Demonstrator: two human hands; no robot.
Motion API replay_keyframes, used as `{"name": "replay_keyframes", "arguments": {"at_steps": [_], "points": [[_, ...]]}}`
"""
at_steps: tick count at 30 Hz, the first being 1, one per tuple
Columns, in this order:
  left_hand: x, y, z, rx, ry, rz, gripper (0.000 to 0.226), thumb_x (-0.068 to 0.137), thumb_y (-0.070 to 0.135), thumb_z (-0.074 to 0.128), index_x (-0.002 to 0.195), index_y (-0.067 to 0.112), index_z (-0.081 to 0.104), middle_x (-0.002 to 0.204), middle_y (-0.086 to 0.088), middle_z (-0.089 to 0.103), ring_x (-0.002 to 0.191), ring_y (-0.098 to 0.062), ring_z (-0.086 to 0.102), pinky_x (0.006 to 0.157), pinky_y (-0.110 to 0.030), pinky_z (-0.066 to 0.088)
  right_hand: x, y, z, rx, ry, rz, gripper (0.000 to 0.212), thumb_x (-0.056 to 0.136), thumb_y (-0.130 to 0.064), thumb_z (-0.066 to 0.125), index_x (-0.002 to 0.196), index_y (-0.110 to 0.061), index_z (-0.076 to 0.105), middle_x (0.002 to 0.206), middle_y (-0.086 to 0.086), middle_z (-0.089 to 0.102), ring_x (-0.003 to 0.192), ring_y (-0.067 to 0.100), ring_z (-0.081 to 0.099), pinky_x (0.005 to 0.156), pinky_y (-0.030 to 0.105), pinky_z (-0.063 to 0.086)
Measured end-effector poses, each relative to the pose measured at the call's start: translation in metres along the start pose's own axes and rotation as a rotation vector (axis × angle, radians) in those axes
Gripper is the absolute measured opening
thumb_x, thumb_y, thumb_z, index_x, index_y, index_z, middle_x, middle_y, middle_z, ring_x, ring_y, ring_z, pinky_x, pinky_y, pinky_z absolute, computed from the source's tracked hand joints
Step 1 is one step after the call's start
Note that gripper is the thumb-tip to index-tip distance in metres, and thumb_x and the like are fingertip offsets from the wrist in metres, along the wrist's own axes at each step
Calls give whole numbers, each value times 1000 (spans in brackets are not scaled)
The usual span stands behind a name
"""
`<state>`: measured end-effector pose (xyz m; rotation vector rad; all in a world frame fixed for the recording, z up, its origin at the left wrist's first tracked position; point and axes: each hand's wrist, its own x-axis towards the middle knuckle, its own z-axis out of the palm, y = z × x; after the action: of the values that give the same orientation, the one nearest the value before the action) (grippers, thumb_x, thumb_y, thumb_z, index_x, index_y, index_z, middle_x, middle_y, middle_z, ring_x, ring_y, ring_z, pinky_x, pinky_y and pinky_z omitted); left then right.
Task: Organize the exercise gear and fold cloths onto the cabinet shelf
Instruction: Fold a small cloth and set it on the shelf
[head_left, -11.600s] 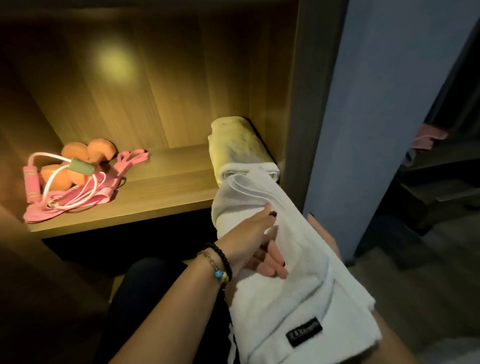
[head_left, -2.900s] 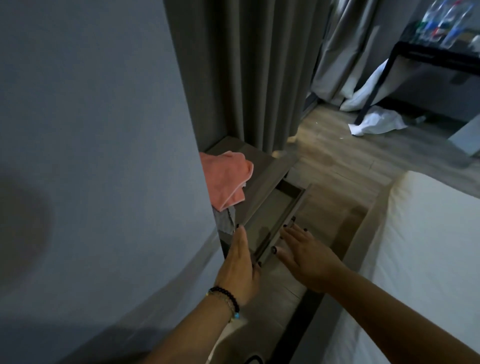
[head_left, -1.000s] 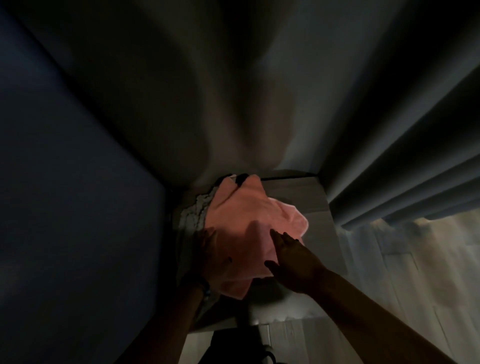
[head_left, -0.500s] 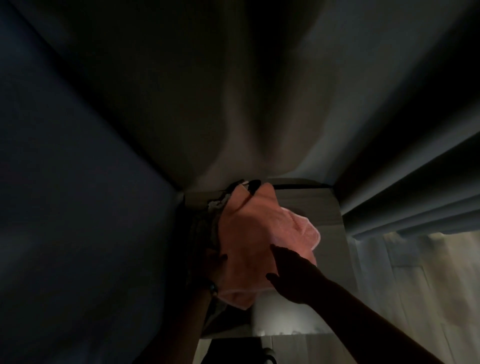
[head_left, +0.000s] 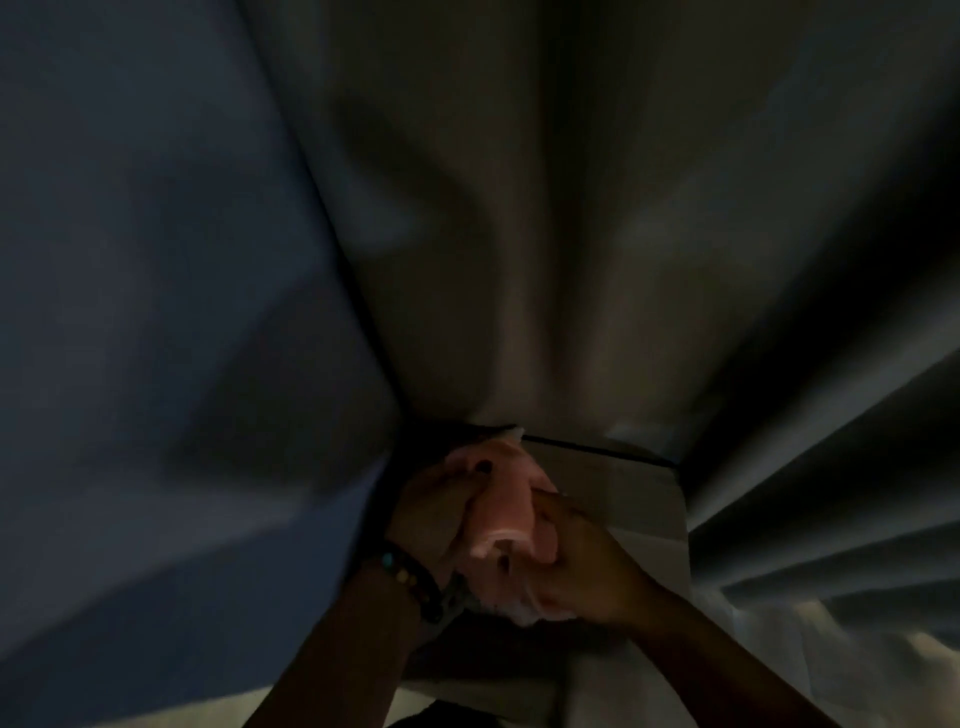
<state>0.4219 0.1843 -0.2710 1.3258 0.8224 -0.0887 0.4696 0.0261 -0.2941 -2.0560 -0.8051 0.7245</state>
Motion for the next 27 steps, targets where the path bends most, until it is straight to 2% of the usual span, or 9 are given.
{"name": "replay_keyframes", "arguments": {"at_steps": [4, 6, 8, 10, 14, 16, 18, 21, 27], "points": [[-49, 11, 7, -170, -8, 214, 14, 95, 2, 50, 103, 1, 61, 120, -23, 55, 66, -9, 67, 58, -21, 55, -11, -7, -21, 11, 146, 44, 32, 95, -9, 55, 126, -11, 59, 124, 6, 62, 114, 19, 58, 95, 20, 41], [-79, 12, 13, -143, 24, 349, 14, 95, 9, 52, 107, 13, 59, 125, -19, 58, 76, -5, 68, 66, -20, 56, -20, -27, -37, 15, 181, 20, 25, 98, -15, 49, 119, -14, 63, 111, -2, 62, 101, 11, 59, 81, 9, 39], [-106, 10, 23, 127, 61, 415, 24, 92, 20, 61, 115, 27, 58, 128, -4, 61, 103, -5, 65, 89, -21, 51, -31, -48, -52, -23, 170, -50, 24, 100, -20, 47, 115, -15, 65, 106, -2, 63, 100, 14, 60, 79, 6, 40], [-125, 5, 28, 266, 162, 477, 38, 87, 12, 69, 114, 34, 54, 123, 4, 62, 112, -10, 61, 100, -26, 46, -39, -72, -62, -28, 147, -73, 28, 99, -21, 47, 119, -11, 64, 117, 7, 65, 107, 23, 59, 92, 24, 44], [-154, -17, 22, 232, 473, 560, 23, 84, 15, 72, 96, 30, 60, 88, 20, 63, 80, 6, 61, 76, -14, 49, -57, -102, -69, 16, 90, -169, 25, 97, -18, 53, 111, -5, 69, 108, 10, 68, 101, 20, 61, 85, 27, 45], [-164, -28, 15, 120, 545, 519, 7, 90, 19, 65, 85, 25, 67, 73, 13, 69, 72, 1, 64, 68, -18, 49, -65, -102, -67, 26, -16, -137, 21, 95, -18, 57, 110, -9, 69, 111, 9, 68, 102, 16, 63, 90, 27, 47], [-170, -43, 7, -23, 613, 459, 14, 92, 24, 62, 81, 22, 70, 76, 4, 71, 74, -13, 66, 68, -35, 55, -72, -91, -57, 105, -126, -76, 8, 90, -21, 63, 93, -21, 70, 97, 2, 70, 87, 5, 66, 79, 19, 50], [-174, -68, -11, -132, 708, 399, 25, 94, 25, 58, 83, 5, 67, 87, -23, 65, 79, -37, 61, 76, -55, 51, -66, -54, -33, 95, -214, 51, 13, 89, -11, 61, 92, -21, 67, 93, -1, 66, 90, 16, 63, 81, 27, 51], [-178, -117, -48, -78, 688, 262, 25, 92, 27, 62, 76, 9, 67, 74, -23, 64, 66, -28, 55, 62, -40, 45, -25, 18, 49, -44, -305, 214, 9, 92, -16, 58, 93, -23, 63, 100, 1, 62, 95, 18, 60, 83, 24, 46]]}}
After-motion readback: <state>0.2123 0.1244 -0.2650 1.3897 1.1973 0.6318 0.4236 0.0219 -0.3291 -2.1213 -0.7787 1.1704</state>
